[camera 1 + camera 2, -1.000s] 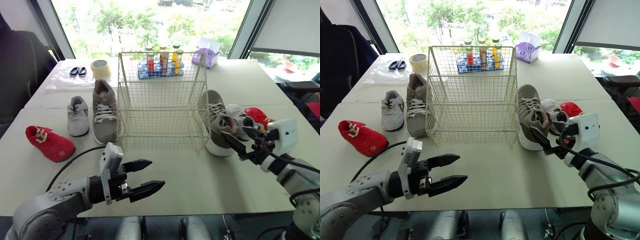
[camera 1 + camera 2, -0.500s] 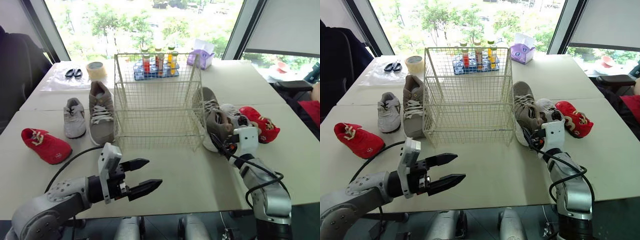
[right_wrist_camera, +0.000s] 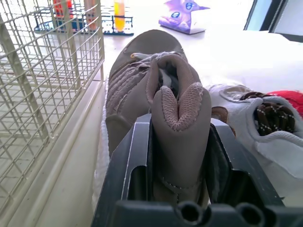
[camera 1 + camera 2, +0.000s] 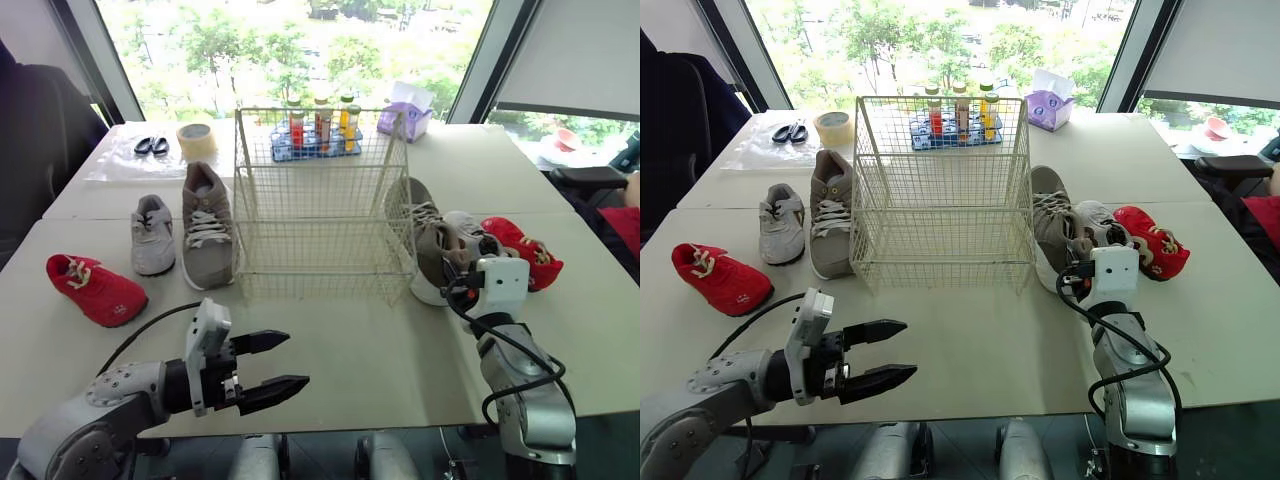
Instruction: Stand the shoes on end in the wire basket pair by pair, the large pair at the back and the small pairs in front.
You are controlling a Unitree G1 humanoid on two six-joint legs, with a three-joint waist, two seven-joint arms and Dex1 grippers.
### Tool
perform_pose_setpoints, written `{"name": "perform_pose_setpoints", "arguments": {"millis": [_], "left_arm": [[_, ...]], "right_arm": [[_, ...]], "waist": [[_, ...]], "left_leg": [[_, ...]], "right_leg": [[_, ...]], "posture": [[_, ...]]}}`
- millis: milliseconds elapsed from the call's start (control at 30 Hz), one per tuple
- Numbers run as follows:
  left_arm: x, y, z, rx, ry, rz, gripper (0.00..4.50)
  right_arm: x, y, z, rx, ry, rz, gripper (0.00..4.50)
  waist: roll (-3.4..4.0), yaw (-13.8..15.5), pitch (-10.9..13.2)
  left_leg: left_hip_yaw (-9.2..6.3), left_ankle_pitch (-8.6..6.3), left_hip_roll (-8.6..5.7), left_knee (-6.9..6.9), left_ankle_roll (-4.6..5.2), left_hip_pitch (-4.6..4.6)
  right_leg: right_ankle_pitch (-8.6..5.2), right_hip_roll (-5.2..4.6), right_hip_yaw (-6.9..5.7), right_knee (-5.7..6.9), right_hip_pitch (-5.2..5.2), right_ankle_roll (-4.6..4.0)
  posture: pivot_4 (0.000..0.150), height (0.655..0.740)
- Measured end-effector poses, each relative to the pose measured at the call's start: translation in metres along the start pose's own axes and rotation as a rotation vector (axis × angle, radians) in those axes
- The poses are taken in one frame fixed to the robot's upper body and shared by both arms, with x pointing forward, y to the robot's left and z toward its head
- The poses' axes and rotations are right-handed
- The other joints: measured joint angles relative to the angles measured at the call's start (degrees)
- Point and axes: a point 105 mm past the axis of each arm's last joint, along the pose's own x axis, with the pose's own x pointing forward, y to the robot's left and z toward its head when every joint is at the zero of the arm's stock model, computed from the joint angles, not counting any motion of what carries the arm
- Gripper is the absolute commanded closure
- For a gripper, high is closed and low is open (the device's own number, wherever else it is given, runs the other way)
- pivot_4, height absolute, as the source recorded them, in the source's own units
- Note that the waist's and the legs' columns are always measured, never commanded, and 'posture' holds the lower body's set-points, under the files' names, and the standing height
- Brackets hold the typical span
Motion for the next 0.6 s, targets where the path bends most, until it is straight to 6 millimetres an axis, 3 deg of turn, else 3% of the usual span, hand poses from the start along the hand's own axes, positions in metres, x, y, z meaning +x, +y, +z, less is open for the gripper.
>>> {"name": "perform_pose_setpoints", "arguments": {"millis": [233,367,533,600], "left_arm": [[-0.013,-0.002,-0.021,-0.047,0.021,-0.048,0.0],[-0.018,-0.004,-0.015,-0.04,0.034,-0.099,0.0],[-0.017,0.002,0.003,-0.028,0.008,-0.121,0.0],[-0.012,0.003,0.011,-0.018,0.002,-0.122,0.0]], "right_arm": [[0.006,-0.019,0.029,-0.017,-0.084,-0.115,3.12],[0.014,-0.03,0.077,-0.075,-0.217,-0.171,3.12],[0.012,-0.035,0.158,-0.108,-0.46,-0.213,3.12],[0.009,-0.031,0.161,-0.105,-0.475,-0.191,3.12]], "waist": [[0.73,0.15,0.44],[1.15,0.01,0.75],[1.28,0.17,0.88],[1.06,0.11,0.76]], "left_leg": [[0.02,0.28,-0.08,0.05,0.29,-0.88],[0.08,0.29,-0.1,0.03,0.32,-0.92],[0.05,0.32,-0.12,-0.03,0.33,-0.9],[0.05,0.32,-0.12,-0.08,0.32,-0.87]], "right_leg": [[0.1,0.02,-0.01,0.09,-0.83,-0.16],[0.11,0.05,0.0,0.09,-0.75,-0.13],[0.12,0.18,-0.15,0.19,-0.7,-0.07],[0.2,0.26,-0.16,0.19,-0.57,0.1]], "posture": [[0.15,0.6675],[0.15,0.6675],[0.15,0.6675],[0.15,0.6675]]}}
